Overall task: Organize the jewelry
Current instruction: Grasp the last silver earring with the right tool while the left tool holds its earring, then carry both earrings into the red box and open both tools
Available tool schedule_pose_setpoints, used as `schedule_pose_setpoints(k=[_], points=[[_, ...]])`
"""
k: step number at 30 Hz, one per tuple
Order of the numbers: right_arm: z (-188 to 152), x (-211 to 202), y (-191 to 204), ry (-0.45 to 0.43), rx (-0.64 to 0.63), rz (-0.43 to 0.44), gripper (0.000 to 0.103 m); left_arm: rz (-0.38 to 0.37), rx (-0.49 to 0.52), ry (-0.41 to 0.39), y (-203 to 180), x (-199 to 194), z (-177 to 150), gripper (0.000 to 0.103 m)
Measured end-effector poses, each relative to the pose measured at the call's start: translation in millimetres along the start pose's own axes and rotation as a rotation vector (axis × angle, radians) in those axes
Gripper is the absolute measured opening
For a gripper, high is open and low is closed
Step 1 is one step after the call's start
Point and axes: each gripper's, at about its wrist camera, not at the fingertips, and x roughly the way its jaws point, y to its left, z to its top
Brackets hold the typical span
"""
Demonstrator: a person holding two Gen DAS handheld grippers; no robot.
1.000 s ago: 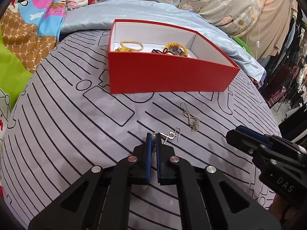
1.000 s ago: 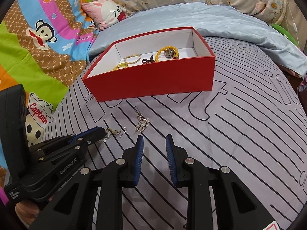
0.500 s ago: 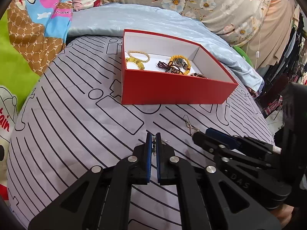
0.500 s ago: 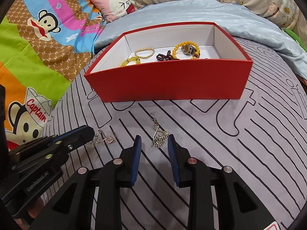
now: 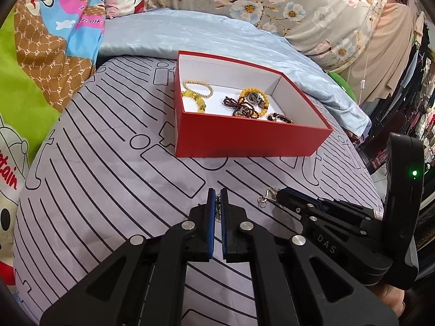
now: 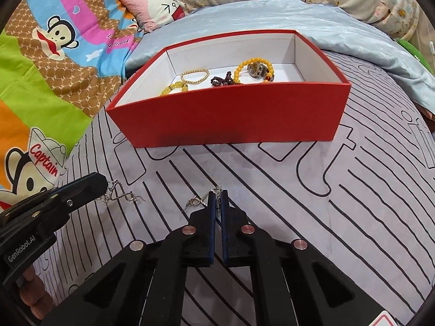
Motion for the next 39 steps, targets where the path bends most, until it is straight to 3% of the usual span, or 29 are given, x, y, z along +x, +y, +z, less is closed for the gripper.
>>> schedule_pose_setpoints(k=[11, 22, 32, 39], points=[[11.1, -55.3, -5.4, -0.112, 0.008, 0.009, 0.003, -0.028, 0.007, -0.047, -8.8, -24.1, 15.8, 0.002], [51.2, -107.0, -14.3, -0.244, -0.001, 0.023, 0.003, -0.065, 0.060, -0.144, -35.0, -55.2, 57.8, 0.002], [104.6, -91.2, -15.1, -0.271, -0.014, 0.035, 0.003, -0.068, 0.087, -0.227, -50.0, -44.1, 112.6, 0.002], [122.6, -56.0, -17.5, -0.226, 0.004, 0.067, 0.003, -0.048, 0.084, -0.200, -48.3, -9.3, 130.2, 0.002]])
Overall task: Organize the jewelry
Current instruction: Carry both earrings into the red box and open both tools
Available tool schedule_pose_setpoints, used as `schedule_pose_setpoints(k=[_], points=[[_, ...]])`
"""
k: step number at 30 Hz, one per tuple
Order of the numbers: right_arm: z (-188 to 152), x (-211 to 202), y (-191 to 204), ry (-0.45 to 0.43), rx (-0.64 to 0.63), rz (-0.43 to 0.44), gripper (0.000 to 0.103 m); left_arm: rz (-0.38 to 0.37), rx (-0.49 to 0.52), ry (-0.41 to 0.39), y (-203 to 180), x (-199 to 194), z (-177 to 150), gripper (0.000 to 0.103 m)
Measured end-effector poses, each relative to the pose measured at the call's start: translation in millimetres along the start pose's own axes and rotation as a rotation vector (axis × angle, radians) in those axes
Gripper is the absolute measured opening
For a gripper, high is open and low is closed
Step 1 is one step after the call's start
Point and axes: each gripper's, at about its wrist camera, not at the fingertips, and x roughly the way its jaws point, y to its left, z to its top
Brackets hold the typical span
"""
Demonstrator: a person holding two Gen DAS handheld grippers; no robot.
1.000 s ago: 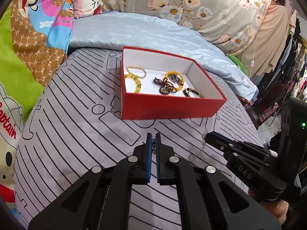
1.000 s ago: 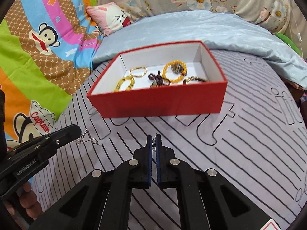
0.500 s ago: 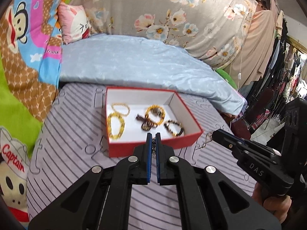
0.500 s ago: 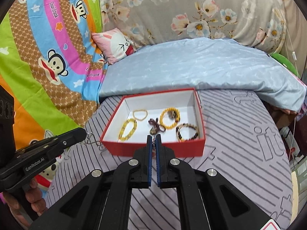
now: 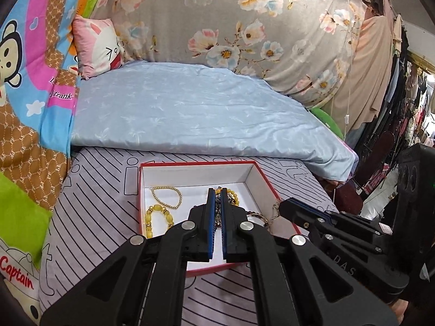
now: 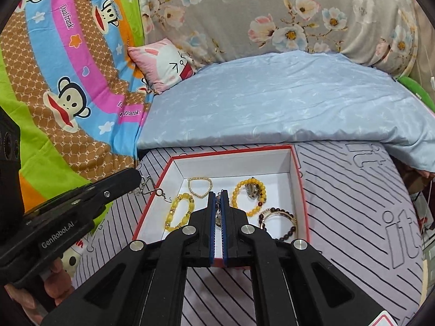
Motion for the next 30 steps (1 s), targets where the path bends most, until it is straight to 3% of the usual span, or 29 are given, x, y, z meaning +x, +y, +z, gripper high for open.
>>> schedule_pose_setpoints(k=[11, 24, 28, 30], points=[[-8.2, 42.9, -1.4, 0.067, -0.003, -0.006, 0.003, 0.021, -0.012, 0.066, 15.8, 41.2, -10.6, 0.002], [-17.1, 64.5, -3.8, 0.100, -0.009, -0.026, 0.006, 0.036, -0.018, 0.110, 25.7, 66.0, -20.4, 0.004], [-16.6, 61.4, -3.9, 0.087, -0.009, -0.041, 0.013, 0.063, -0.012, 0.105, 24.3, 66.4, -21.1, 0.031], [-16.7, 58.4, -3.7, 0.080, -0.008, -0.051, 0.022, 0.070, -0.010, 0.098, 23.8, 65.2, -21.3, 0.035]])
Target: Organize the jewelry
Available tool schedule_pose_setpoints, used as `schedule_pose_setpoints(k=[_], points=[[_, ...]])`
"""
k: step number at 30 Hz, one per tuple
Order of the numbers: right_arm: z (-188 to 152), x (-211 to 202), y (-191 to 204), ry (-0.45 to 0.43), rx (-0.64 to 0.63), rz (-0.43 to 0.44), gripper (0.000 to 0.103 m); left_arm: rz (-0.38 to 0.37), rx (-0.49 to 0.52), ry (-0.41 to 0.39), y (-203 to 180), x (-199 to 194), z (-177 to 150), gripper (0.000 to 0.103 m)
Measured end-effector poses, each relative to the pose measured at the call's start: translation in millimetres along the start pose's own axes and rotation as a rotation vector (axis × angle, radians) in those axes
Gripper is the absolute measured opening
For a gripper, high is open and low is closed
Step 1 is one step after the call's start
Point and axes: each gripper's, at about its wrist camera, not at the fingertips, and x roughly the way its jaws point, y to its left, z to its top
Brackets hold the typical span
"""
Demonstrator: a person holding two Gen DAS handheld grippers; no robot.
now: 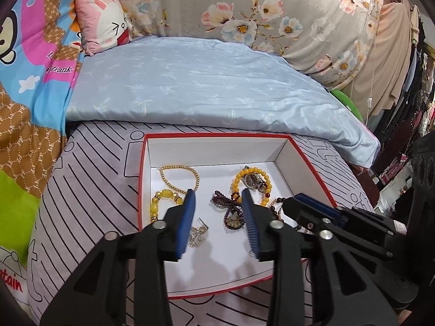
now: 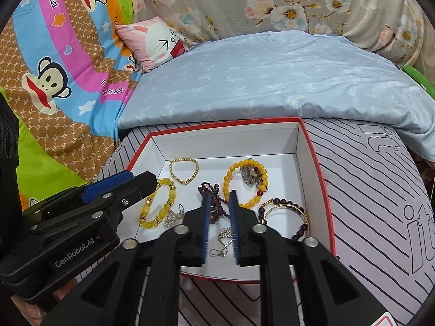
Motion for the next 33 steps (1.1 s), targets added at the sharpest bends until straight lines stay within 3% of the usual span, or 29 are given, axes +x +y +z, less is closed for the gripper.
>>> schedule_pose_setpoints(k=[6, 14, 29, 33], points=[[-2.3, -9.1, 2.2, -0.021, -0.012, -0.033, 0.030, 0.022, 0.007, 0.006, -2.1, 0.5, -2.3, 0.035], [-9.6, -19.8, 0.0, -0.026, -0.012, -0.055, 0.034, 0.030, 0.012, 0.011, -6.9, -4.2, -7.4, 0.035], [-28.8, -53.8, -1.8, -0.054, 0.003, -0.143, 0.053, 0.116, 0.022, 0.035, -23.4, -23.4, -24.6, 0.036], [-32.7, -60.4, -3.0, -0.058, 0.015, -0.158, 0.058, 0.143, 0.016, 0.041, -24.7, -29.3, -28.3, 0.040]])
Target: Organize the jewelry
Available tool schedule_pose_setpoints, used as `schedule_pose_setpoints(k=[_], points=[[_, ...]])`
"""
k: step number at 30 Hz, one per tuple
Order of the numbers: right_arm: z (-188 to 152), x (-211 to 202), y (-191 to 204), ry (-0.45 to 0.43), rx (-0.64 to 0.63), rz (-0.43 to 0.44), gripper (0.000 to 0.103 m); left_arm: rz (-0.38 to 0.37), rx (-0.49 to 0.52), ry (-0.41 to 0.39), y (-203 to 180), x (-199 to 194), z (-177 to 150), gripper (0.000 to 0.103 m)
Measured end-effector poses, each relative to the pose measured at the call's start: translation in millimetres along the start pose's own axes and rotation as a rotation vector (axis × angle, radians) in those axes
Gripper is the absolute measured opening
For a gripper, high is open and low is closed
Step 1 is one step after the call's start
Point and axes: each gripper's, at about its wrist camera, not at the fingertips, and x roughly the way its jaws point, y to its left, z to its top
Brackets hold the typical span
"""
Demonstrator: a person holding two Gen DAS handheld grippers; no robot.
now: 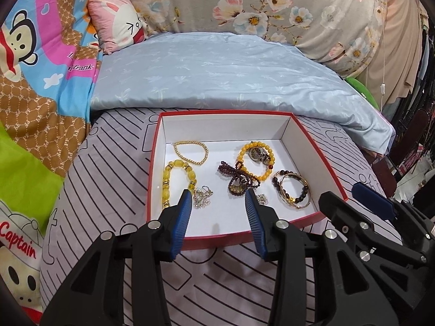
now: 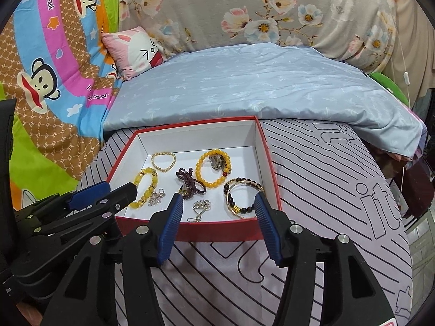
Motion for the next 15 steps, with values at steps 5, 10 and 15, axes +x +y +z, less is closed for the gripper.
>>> schedule_pose_setpoints(k=[5, 10, 15], points=[[-4.8, -7.4, -2.7, -0.002, 0.013, -0.014, 0.062, 0.027, 0.004, 0.004, -0.9, -7.1, -3.6, 0.048], [-8.2, -14.1, -3.2, -0.006, 0.016, -0.032, 0.063, 0.070, 0.017, -0.006, -4.0, -15.0, -5.8, 0.053], [-10.4, -19.6, -2.5, -0.011, 0.020, -0.050, 0.064, 0.120, 0.030, -0.013, -6.9, -21.2, -6.8, 0.060]])
